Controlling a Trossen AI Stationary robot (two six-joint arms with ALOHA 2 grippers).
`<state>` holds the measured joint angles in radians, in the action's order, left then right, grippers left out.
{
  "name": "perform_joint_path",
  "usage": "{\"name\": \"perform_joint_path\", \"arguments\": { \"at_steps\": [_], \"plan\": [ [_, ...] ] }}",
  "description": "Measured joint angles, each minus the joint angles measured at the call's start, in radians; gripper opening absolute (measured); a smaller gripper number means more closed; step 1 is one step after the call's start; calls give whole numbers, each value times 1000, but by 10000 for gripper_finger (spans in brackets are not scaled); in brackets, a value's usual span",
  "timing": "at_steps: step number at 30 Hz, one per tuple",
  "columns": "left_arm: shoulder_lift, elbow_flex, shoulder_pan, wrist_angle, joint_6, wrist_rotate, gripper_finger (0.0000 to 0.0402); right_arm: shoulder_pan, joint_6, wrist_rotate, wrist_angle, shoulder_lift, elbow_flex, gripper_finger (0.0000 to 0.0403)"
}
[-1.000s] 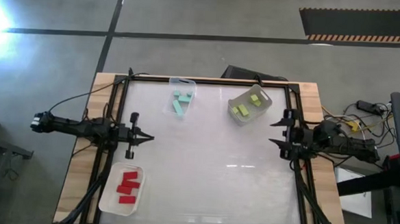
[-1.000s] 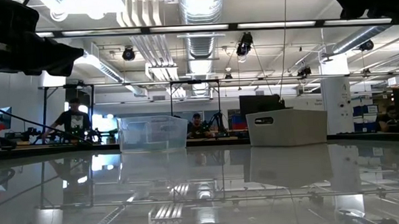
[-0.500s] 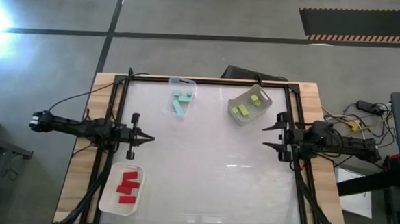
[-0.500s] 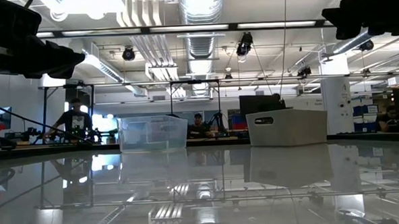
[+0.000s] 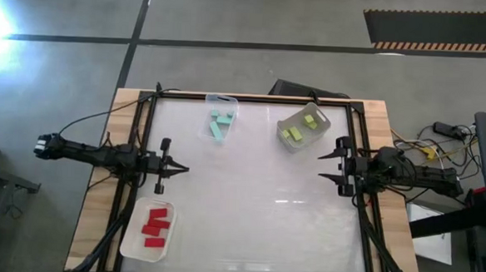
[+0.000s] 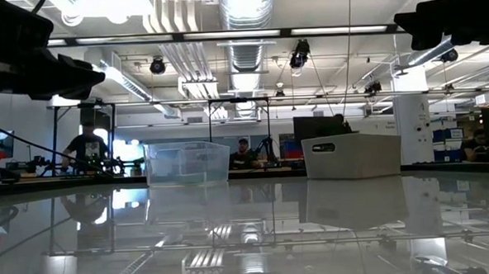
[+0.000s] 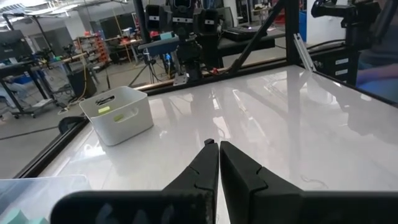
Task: Sort & place blocks by color
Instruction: Return to Home Position
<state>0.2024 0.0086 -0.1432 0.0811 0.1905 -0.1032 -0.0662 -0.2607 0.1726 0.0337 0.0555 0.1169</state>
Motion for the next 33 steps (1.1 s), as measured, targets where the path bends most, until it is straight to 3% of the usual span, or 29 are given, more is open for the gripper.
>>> {"name": "perform_joint_path", "arguments": {
  "at_steps": [33],
  "plan": [
    [52,0,0,0,0,0,0,0,-1,0,0,0,0,226]
  ]
}}
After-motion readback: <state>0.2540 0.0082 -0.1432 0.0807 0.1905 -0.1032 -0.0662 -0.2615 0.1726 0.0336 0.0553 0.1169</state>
